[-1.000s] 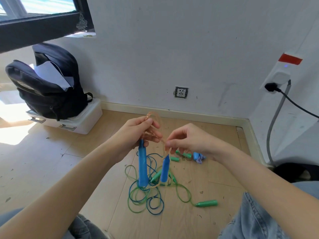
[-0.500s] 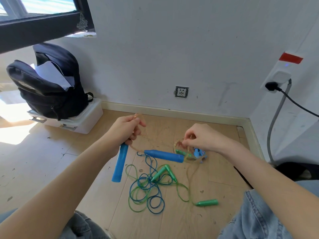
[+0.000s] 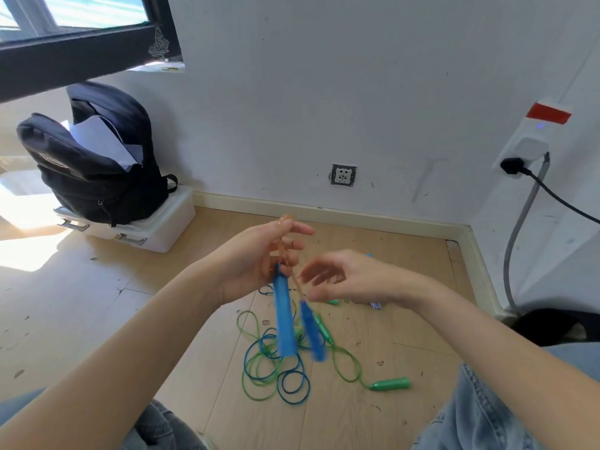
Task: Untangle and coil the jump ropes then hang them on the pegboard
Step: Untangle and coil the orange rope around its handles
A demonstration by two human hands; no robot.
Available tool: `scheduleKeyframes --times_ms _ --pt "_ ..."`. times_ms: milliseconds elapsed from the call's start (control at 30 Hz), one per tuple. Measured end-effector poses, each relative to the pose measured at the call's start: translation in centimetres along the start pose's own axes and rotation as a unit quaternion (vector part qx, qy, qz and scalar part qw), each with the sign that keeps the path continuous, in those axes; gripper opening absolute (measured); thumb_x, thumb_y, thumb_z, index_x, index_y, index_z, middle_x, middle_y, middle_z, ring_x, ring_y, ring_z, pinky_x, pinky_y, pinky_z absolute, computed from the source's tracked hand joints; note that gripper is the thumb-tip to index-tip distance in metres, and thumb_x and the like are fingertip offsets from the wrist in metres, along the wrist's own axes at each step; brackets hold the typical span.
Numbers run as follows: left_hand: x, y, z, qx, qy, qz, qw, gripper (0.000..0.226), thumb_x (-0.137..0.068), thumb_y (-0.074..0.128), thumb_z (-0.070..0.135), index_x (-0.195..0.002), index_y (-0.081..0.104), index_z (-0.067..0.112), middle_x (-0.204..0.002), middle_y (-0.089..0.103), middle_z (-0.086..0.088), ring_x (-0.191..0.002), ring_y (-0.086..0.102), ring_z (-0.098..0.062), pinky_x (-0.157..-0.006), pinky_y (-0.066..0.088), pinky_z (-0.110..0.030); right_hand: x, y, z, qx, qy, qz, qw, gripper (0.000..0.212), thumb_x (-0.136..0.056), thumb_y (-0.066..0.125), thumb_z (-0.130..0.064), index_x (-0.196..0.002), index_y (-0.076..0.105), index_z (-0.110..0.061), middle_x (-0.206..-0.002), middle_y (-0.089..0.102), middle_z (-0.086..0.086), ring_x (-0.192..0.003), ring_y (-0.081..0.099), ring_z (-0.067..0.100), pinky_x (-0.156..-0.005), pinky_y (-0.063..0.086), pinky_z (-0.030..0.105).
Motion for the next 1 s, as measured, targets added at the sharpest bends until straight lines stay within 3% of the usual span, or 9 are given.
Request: scheduleKeyframes --times_ms 67,200,400,533,633,700,800,867,1000 --pt "-0.2 0.2 0.3 0.077 0.006 0.001 0.997 0.030 -0.096 0.042 0.029 -0.092 0.066 0.013 -0.066 0.057 0.002 -0.051 0.050 -0.006 -0.045 0.043 -0.017 0.0 1.8 -0.7 -0.083 -0.011 -0.062 0.995 0.036 -0.083 0.068 -0.034 -0.116 0.055 -0.030 -0.120 0.057 -0.019 -0.112 0.051 -0.008 -0.090 0.041 0.010" --pt "-0.2 -0.3 0.8 0.153 0.030 0.034 0.987 0.028 -0.098 0.040 0.026 -0.089 0.060 0.009 -0.065 0.054 -0.001 -0.050 0.050 -0.008 -0.046 0.044 -0.016 -0.2 2.2 -0.5 -0.197 -0.029 -0.074 0.977 0.024 -0.088 0.062 -0.022 -0.111 0.060 -0.015 -0.119 0.064 0.001 -0.114 0.058 0.011 -0.101 0.043 0.027" --pt "-0.2 -2.2 0.4 0.118 0.033 0.127 0.984 0.026 -0.096 0.043 0.024 -0.086 0.060 0.008 -0.075 0.054 -0.005 -0.068 0.056 -0.016 -0.065 0.053 -0.028 -0.3 1.3 0.6 -0.296 0.020 -0.040 0.954 0.003 -0.090 0.057 -0.015 -0.089 0.057 -0.013 -0.081 0.069 0.004 -0.077 0.067 0.018 -0.076 0.054 0.031" --pt "0.1 -4.7 0.1 0.104 0.037 0.228 0.967 0.016 -0.091 0.053 0.011 -0.077 0.061 0.007 -0.081 0.058 -0.005 -0.075 0.057 -0.017 -0.067 0.054 -0.028 0.7 -0.8 0.8 -0.214 0.061 -0.026 0.975 0.012 -0.091 0.057 -0.015 -0.102 0.056 -0.011 -0.079 0.062 0.004 -0.064 0.062 0.014 -0.057 0.052 0.023" --pt "0.6 -6.8 0.4 -0.198 0.023 0.306 0.931 0.013 -0.092 0.051 0.017 -0.085 0.059 0.011 -0.099 0.058 -0.005 -0.083 0.055 -0.019 -0.072 0.054 -0.035 1.4 -2.5 0.8 -0.173 0.070 -0.008 0.982 0.024 -0.093 0.053 -0.013 -0.117 0.052 -0.009 -0.083 0.061 0.007 -0.057 0.060 0.010 -0.055 0.049 0.024" --pt "0.5 -6.7 -0.4 -0.367 -0.038 0.278 0.887 0.026 -0.095 0.046 0.028 -0.110 0.052 0.008 -0.111 0.051 -0.007 -0.093 0.054 -0.025 -0.077 0.053 -0.040 1.6 -2.9 0.5 -0.243 0.051 0.008 0.969 0.031 -0.093 0.051 -0.008 -0.124 0.048 -0.010 -0.083 0.064 0.010 -0.056 0.060 0.013 -0.059 0.048 0.030" --pt "0.4 -5.6 -0.9 -0.422 -0.070 0.256 0.867 0.048 -0.095 0.045 0.035 -0.132 0.037 0.006 -0.128 0.043 -0.012 -0.105 0.053 -0.028 -0.074 0.054 -0.035 1.7 -3.0 -0.7 -0.331 0.003 0.005 0.943 0.048 -0.091 0.047 0.003 -0.132 0.040 -0.020 -0.098 0.065 0.014 -0.068 0.065 0.023 -0.058 0.052 0.031" --pt "-0.1 -4.3 -0.8 -0.394 -0.043 0.197 0.897 0.044 -0.094 0.045 0.039 -0.123 0.048 0.006 -0.118 0.055 -0.008 -0.099 0.061 -0.023 -0.078 0.054 -0.034 1.5 -2.8 -1.1 -0.382 -0.029 0.023 0.923 0.065 -0.088 0.043 0.013 -0.136 0.034 -0.029 -0.097 0.058 0.014 -0.079 0.068 0.028 -0.066 0.056 0.031" --pt "0.0 1.2 -2.8 -0.199 -0.062 -0.079 0.975 0.045 -0.088 0.041 0.055 -0.112 0.064 0.025 -0.112 0.069 0.003 -0.103 0.064 -0.011 -0.097 0.043 -0.033 0.5 -1.7 -1.8 -0.368 -0.091 0.095 0.921 0.073 -0.083 0.046 0.018 -0.129 0.037 -0.038 -0.086 0.051 0.011 -0.076 0.063 0.016 -0.073 0.053 0.026"
Point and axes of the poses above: each hand's wrist, its own x-axis away from the middle knuckle, its own y-axis out of the palm, z = x × y, the point moved 7 cm from there along -x, towards the middle knuckle
